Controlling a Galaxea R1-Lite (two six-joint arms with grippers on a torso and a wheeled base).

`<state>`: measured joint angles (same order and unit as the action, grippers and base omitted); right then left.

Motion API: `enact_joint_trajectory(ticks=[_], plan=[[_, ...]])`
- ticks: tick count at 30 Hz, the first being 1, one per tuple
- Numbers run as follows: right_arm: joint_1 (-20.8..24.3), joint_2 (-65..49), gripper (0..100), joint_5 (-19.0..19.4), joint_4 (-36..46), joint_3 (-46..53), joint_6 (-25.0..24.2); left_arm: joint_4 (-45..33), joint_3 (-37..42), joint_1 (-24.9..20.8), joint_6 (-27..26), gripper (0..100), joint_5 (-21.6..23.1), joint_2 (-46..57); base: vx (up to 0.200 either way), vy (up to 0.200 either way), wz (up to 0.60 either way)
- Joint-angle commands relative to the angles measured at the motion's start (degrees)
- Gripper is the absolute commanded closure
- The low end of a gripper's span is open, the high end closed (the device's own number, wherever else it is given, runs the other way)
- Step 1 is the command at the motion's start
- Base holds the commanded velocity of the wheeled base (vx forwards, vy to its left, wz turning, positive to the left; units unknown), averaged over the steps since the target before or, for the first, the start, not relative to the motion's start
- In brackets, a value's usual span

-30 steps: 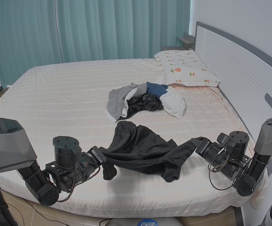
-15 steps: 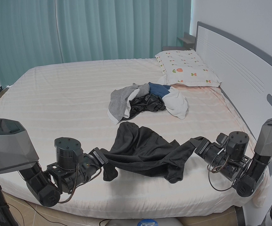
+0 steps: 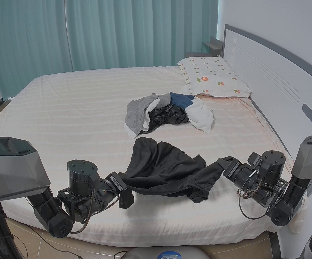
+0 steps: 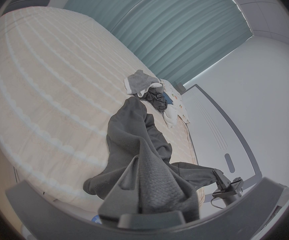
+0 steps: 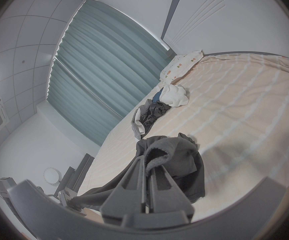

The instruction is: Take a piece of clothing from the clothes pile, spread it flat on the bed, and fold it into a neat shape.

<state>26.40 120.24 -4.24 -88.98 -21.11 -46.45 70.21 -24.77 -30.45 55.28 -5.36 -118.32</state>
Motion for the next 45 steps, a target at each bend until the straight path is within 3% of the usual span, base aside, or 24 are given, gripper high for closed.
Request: enact_joint_trajectory(ticks=[1, 23, 28, 38, 45], plan=[[0.05, -0.09, 100, 0.02, -0.23, 0.02, -0.05, 0.02, -0.01, 0.22, 0.17, 100, 0.09, -0.42, 0.0, 0.2, 0.0], [0.05, -0.44, 100, -0.33, -0.32, -0.16, 0.04, 1.07, 0.25, 0.22, -0.44, 100, -0.44, -0.15, 0.0, 0.2, 0.0], [0.14, -0.35, 100, -2.88, -0.41, -0.86, 0.13, 1.07, 0.34, 0.22, -0.44, 100, -0.44, 0.2, 0.0, 0.2, 0.0], [0.67, -1.5, 100, -3.4, -0.41, -2.35, 0.66, 1.07, 0.07, 0.31, -0.53, 100, -0.7, 1.08, 0.0, 0.2, 0.0], [3.83, -0.88, 100, -8.94, -0.41, -4.55, 3.99, 1.07, -0.37, 0.31, -0.79, 100, -2.46, 3.8, 0.0, 0.2, 0.0]])
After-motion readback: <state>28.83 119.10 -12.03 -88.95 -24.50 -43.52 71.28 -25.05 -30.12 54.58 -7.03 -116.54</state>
